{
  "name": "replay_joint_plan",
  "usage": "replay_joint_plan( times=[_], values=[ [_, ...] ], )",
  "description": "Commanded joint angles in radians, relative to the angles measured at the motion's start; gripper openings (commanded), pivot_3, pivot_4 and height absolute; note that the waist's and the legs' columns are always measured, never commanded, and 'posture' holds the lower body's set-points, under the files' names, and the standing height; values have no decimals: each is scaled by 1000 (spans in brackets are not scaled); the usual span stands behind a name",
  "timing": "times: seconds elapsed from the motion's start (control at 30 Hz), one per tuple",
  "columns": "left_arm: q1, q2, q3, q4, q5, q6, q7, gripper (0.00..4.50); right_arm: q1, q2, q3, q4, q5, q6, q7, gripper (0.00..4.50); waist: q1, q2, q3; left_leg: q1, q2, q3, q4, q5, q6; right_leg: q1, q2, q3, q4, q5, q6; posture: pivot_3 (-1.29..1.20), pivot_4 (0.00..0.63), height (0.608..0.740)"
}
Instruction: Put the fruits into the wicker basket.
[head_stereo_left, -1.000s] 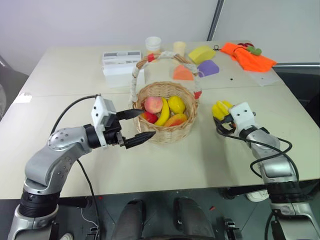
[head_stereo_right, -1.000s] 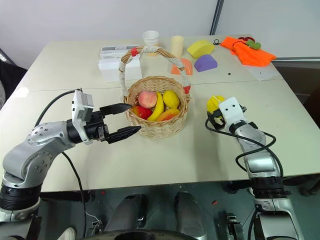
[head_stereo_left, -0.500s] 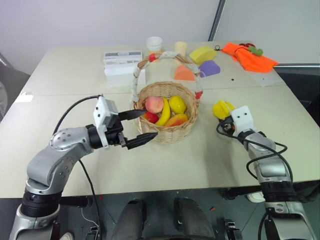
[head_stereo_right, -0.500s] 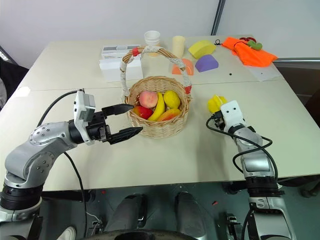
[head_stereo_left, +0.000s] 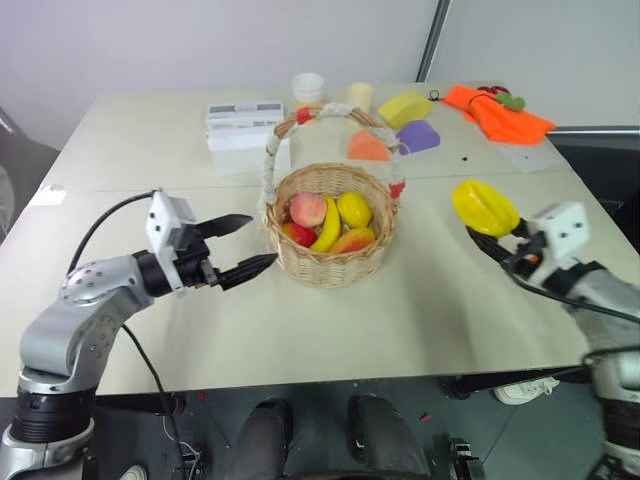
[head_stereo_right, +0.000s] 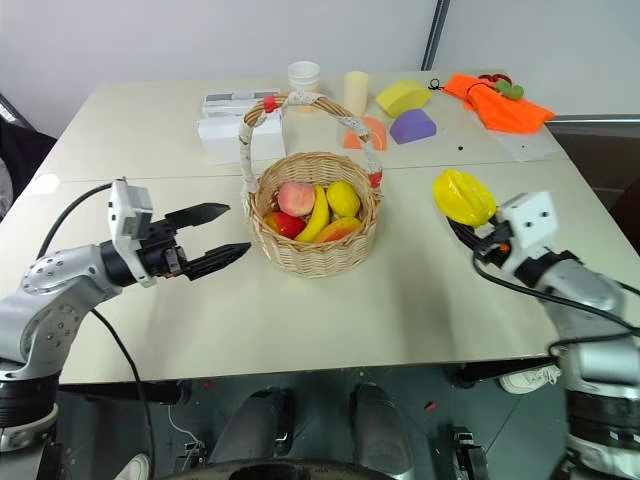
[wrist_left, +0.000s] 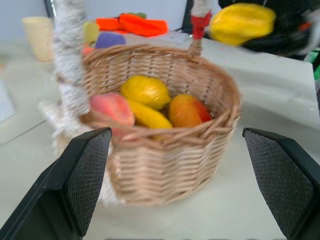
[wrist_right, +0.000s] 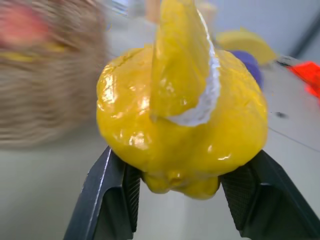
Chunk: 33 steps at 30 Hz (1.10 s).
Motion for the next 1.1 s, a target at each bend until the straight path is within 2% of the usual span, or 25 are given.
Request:
replay_joint_plan(
  times=[0.03,0.13,0.3,0.37,0.47,0.53,0.57,0.67,0.8,0.87,1.0,1.1],
  values=[
    [8,13,50,22,-13,-50,-41,4500,-21,-29,1,-198,215,149,30,1846,-1,0,0,0,0,0,0,0,0,0,0,0,0,0,0,0,150,740],
    [14,9,55,33,-13,-61,-44,4500,-138,21,140,-284,221,215,-75,1846,-3,0,0,0,2,1,0,0,0,-1,1,0,0,0,-1,0,150,740],
    [25,-6,48,16,-14,-62,-27,4500,-369,130,407,-200,2,254,-245,1846,5,0,0,-2,2,0,0,0,0,-3,0,-1,-1,0,-3,0,150,740],
    [27,-11,45,10,-14,-63,-20,4500,-424,171,470,-152,-61,257,-280,1846,5,0,0,-3,2,0,0,0,0,-3,0,-1,-2,0,-3,0,150,740],
    [34,-23,42,-10,-17,-61,-4,4500,-454,208,531,-118,-121,252,-293,3183,6,-1,0,-7,0,-1,0,0,0,-5,-2,-1,-3,0,-3,0,150,740],
    [42,-37,35,-35,-25,-55,10,4500,-452,207,510,-125,-135,241,-296,4162,6,-1,0,-11,-1,-1,0,0,0,-9,-3,-1,-3,0,-2,0,150,740],
    [47,-45,31,-49,-29,-53,17,4500,-442,196,490,-140,-134,234,-287,4462,6,-1,0,-15,-2,-1,1,0,-1,-14,-3,-1,-2,1,-2,0,150,740],
    [52,-63,23,-65,-28,-52,33,4500,-376,134,417,-192,-88,227,-209,4462,10,-1,0,-18,-3,-1,1,0,-1,-17,-4,-1,-1,3,2,0,150,740],
    [37,-87,14,-75,-48,-53,34,4500,-210,54,223,-251,53,227,-73,4462,13,-1,0,-18,-2,-1,1,0,-1,-17,-3,-2,-1,2,1,0,150,740],
    [25,-98,7,-79,-62,-50,29,4500,-167,42,159,-232,77,225,-64,4462,14,-1,0,-17,-2,-1,1,0,-1,-16,-2,-2,0,2,1,0,150,740],
    [0,-116,-12,-82,-89,-47,21,4500,-178,81,143,-160,41,198,-126,4462,0,-1,0,-14,-2,1,3,0,0,-15,-1,-1,1,2,-3,0,150,740],
    [-27,-128,-38,-78,-92,-41,30,4500,-262,165,207,-83,-5,143,-175,4462,-3,-1,0,-12,-1,2,2,0,0,-14,2,-1,2,3,-5,0,150,740]
  ],
)
